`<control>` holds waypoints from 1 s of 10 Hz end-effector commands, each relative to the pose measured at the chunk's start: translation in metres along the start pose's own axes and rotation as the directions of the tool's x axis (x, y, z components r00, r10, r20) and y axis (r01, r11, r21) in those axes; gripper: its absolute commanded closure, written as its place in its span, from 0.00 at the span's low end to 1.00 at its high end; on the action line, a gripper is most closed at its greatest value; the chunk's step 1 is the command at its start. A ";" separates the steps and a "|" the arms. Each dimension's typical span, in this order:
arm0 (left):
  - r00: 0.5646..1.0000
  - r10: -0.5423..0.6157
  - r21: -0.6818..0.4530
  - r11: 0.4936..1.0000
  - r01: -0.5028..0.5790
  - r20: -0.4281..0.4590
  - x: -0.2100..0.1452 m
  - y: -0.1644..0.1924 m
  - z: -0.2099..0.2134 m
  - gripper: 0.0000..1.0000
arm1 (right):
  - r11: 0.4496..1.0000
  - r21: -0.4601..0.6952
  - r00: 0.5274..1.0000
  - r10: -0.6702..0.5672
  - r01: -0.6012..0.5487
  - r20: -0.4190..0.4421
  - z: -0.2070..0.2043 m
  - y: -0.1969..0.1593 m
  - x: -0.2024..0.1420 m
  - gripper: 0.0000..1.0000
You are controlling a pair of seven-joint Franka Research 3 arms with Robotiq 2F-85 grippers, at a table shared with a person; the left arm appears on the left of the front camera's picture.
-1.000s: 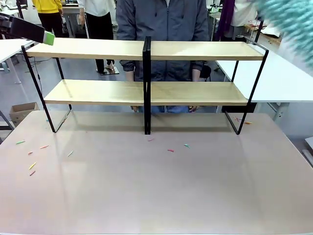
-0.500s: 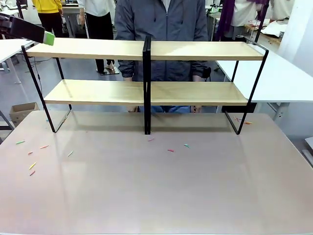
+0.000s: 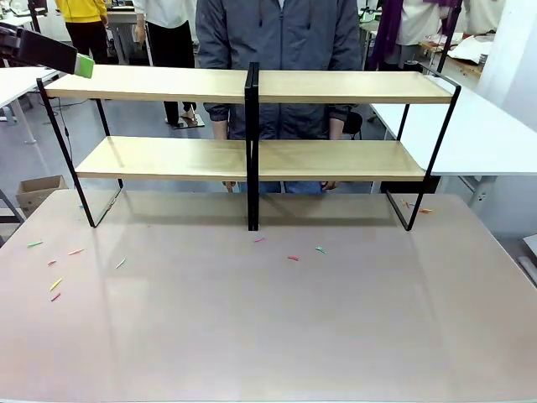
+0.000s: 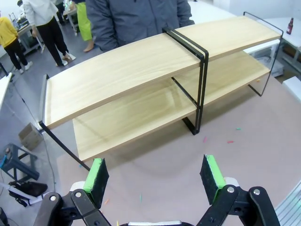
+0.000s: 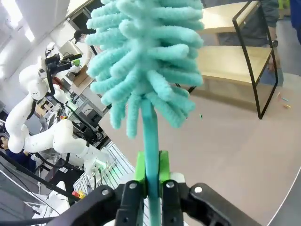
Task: Clean the shelves.
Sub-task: Place the Duster on the table.
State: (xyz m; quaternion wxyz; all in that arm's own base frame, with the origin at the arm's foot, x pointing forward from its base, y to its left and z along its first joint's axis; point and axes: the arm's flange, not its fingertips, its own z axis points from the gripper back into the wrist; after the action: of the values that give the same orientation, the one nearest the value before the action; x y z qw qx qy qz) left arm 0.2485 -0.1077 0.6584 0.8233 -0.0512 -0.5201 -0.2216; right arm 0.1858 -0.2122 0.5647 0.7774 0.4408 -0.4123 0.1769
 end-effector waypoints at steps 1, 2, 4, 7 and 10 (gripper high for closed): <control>1.000 0.004 0.000 1.000 -0.004 0.008 -0.004 0.001 0.000 0.00 | 1.000 0.010 1.000 0.029 -0.029 0.009 0.004 -0.002 0.003 0.88; 1.000 0.004 0.000 1.000 -0.004 0.008 -0.004 0.001 0.000 0.00 | 1.000 0.010 1.000 0.029 -0.029 0.009 0.004 -0.002 0.003 0.88; 1.000 0.004 0.000 1.000 -0.004 0.008 -0.004 0.001 0.000 0.00 | 1.000 0.010 1.000 0.029 -0.029 0.009 0.004 -0.002 0.003 0.88; 1.000 0.000 0.000 1.000 0.000 0.000 0.000 0.000 0.000 0.00 | 1.000 0.000 1.000 -0.003 0.003 -0.002 0.001 -0.003 0.000 0.88; 0.857 0.335 -0.398 0.779 -0.486 -0.391 -0.060 0.046 0.009 0.00 | 0.838 0.054 0.716 0.496 -0.543 -0.491 -0.096 0.049 -0.033 0.88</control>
State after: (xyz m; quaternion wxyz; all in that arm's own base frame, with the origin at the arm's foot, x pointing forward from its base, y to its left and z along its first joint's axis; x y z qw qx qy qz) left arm 0.2531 -0.0878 0.6373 0.8595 -0.2364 -0.3995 -0.2139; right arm 0.1850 -0.1376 0.5562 0.8146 0.3295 -0.3258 0.3488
